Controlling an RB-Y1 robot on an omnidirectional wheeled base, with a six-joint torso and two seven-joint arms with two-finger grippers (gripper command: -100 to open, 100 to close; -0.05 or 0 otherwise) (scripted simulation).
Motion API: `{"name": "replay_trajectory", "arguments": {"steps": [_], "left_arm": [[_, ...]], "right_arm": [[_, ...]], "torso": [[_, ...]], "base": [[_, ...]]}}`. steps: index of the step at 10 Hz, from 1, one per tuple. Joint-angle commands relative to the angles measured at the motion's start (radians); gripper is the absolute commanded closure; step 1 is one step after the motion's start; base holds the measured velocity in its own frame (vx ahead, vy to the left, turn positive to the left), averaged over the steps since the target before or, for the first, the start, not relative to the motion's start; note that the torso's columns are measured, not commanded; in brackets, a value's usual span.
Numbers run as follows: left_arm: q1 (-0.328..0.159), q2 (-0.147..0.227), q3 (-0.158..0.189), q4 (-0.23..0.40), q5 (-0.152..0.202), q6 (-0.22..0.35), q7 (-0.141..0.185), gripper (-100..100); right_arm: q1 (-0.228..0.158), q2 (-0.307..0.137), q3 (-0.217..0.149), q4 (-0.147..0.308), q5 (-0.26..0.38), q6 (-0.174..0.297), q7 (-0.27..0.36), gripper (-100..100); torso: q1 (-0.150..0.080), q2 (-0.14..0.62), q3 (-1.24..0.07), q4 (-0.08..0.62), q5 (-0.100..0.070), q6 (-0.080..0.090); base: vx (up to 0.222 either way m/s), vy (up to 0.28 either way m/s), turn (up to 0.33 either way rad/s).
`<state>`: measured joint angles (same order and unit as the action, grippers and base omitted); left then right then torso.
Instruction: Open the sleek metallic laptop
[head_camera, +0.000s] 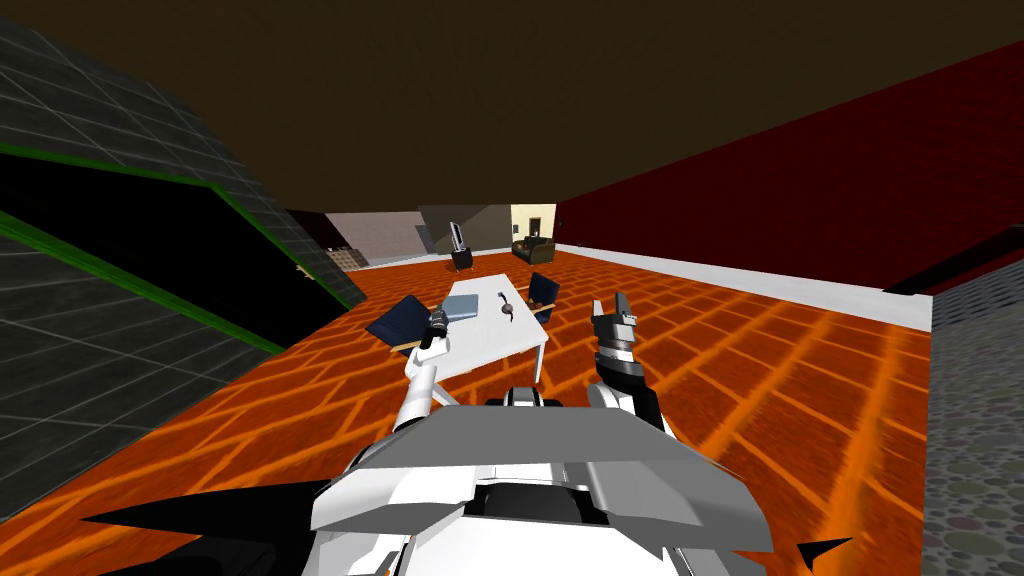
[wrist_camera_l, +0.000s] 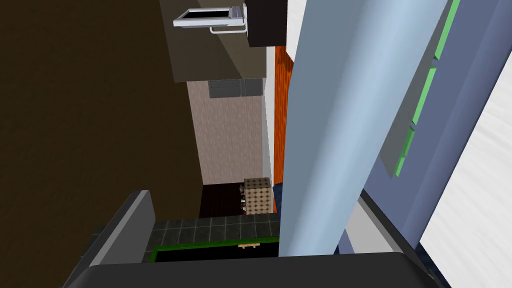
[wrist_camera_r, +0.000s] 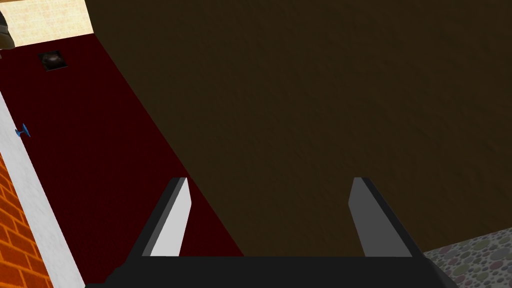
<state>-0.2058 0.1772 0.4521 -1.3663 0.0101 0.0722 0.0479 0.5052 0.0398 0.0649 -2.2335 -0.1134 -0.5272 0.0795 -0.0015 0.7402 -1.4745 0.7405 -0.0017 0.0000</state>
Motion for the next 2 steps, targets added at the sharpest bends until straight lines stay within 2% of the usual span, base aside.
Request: {"name": "replay_trajectory", "arguments": {"steps": [1,2], "left_arm": [[0.001,-0.001,0.0,0.001,0.0,0.001,0.0,0],[0.0,0.0,0.0,0.001,0.0,0.001,0.0,0]], "right_arm": [[0.0,0.0,0.0,0.0,0.0,0.0,0.0,0],[0.0,0.0,0.0,0.0,0.0,0.0,0.0,0]], "torso": [[0.0,0.001,0.0,0.0,0.0,0.0],[0.0,0.0,0.0,-0.002,0.001,0.0]], "base": [[0.0,0.0,0.0],[0.0,0.0,0.0]]}}
